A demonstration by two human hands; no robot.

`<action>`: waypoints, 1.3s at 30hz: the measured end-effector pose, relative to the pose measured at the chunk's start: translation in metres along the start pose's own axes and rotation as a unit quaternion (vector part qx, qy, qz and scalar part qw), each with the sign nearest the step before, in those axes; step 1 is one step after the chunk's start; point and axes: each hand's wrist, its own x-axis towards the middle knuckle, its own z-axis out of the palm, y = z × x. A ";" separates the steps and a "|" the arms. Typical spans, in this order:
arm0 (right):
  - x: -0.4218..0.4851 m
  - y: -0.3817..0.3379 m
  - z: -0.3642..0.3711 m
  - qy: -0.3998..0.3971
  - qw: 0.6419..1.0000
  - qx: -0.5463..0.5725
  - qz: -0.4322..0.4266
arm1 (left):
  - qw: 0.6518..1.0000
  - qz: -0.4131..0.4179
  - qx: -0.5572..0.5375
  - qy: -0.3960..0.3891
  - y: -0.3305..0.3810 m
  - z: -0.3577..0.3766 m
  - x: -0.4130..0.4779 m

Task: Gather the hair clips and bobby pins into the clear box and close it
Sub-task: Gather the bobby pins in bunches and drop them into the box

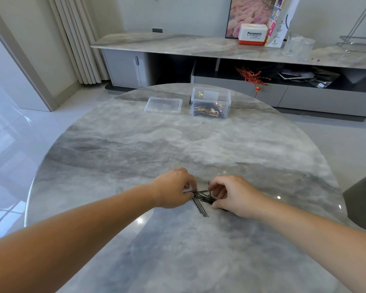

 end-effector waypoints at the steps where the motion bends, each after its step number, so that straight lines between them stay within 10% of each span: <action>1: 0.001 0.001 -0.003 0.005 1.000 -0.011 -0.017 | 1.000 0.009 -0.010 -0.005 -0.001 -0.001 0.000; 24: 0.003 -0.008 -0.011 -0.068 0.985 -0.154 -0.035 | 0.998 0.041 0.056 -0.008 0.010 -0.007 0.000; 39: 0.013 0.010 -0.020 -0.039 0.997 0.043 0.059 | 0.992 -0.014 -0.121 -0.021 -0.001 -0.015 0.007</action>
